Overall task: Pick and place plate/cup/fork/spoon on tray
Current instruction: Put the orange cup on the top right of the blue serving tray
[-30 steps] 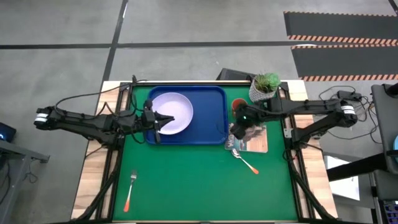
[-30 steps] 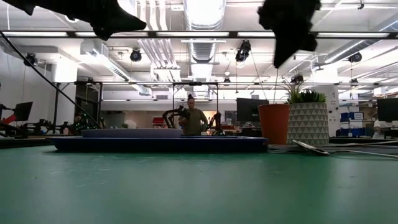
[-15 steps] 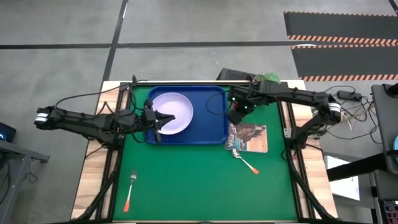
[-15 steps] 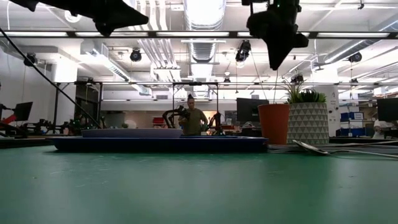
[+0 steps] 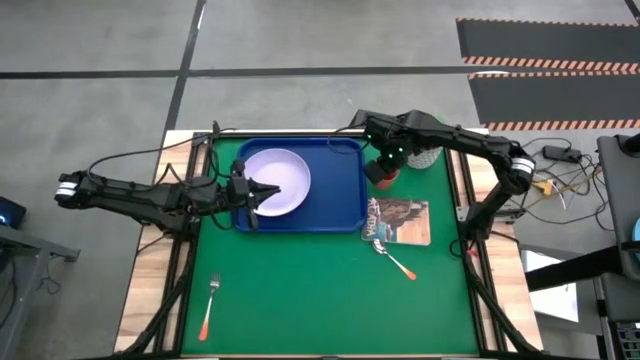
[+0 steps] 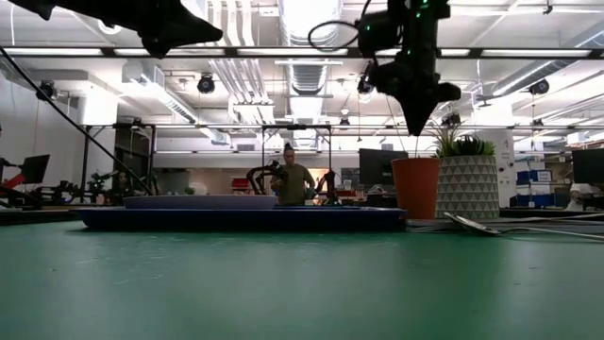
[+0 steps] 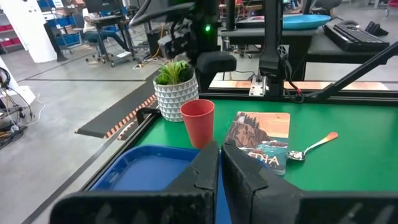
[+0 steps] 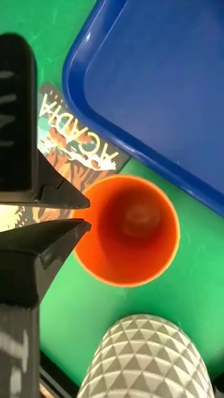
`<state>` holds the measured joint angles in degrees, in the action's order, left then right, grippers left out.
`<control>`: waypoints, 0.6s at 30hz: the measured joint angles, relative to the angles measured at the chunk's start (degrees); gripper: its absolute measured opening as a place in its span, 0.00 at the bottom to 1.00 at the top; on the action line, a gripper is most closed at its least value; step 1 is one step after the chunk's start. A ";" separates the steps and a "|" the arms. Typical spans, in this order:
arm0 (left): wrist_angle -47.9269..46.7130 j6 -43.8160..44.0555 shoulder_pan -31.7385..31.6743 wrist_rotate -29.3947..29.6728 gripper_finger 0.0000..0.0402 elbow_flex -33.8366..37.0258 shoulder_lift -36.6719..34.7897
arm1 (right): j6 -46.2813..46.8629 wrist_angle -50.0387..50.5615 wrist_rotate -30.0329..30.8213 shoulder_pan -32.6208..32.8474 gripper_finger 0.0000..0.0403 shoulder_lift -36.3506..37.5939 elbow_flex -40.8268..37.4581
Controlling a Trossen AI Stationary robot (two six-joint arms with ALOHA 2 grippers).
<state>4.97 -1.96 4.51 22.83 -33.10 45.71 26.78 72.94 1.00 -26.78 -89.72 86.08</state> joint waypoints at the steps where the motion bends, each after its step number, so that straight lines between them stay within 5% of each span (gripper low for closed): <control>1: 0.01 0.02 0.00 0.00 0.00 0.09 0.00 | -0.57 -0.08 -0.41 -0.43 0.07 -0.64 0.00; 18: 0.04 0.02 0.02 -0.04 0.00 0.66 0.00 | -7.21 -1.95 -5.99 -1.67 0.07 -6.39 -0.04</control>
<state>5.02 -1.93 4.54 22.79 -32.45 45.71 19.57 71.00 -4.99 -28.45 -96.12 86.04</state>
